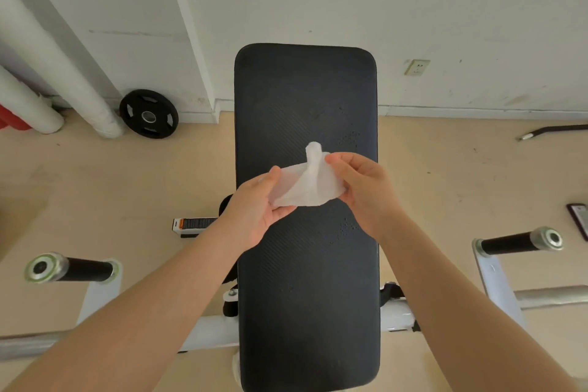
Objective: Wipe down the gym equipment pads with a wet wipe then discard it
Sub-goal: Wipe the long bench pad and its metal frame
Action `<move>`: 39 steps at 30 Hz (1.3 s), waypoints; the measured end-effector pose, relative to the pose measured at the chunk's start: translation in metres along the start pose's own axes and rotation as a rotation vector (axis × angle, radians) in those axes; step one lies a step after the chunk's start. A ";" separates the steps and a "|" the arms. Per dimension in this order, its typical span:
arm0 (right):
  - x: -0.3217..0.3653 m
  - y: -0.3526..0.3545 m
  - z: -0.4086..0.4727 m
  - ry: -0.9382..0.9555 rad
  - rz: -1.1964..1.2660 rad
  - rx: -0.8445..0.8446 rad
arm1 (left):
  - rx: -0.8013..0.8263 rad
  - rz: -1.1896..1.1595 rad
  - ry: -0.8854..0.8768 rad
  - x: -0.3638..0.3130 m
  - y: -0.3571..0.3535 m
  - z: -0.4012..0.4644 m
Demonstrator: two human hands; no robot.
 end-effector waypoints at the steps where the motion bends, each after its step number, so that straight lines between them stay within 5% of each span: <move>1: 0.002 0.001 -0.001 0.054 -0.049 -0.023 | -0.035 0.029 -0.033 0.003 0.000 0.001; 5: 0.011 0.001 0.001 0.205 -0.262 -0.021 | -0.137 0.295 -0.295 0.009 -0.009 0.004; 13: 0.021 0.018 0.015 0.109 -0.115 0.157 | 0.014 0.297 -0.327 0.013 -0.041 0.004; 22: 0.032 0.032 0.045 0.082 -0.123 0.079 | 0.032 0.343 -0.314 0.011 -0.046 0.024; 28: 0.047 0.029 0.059 0.070 -0.160 0.339 | 0.468 0.493 -0.346 -0.024 -0.069 0.033; 34: 0.052 0.037 0.075 0.239 -0.397 0.078 | 0.129 0.716 -0.437 -0.022 -0.067 0.045; 39: 0.027 0.029 0.063 0.673 -0.848 -0.023 | 0.062 0.182 0.012 -0.012 -0.067 0.054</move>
Point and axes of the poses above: each hand's wrist, its own z-axis towards the middle knuckle, its own y-axis out of the back of the hand, x = y × z, the point moved 2 cm from there along z, towards the middle knuckle, and after that the axes turned 8 degrees about -x, right-handed, at the moved point
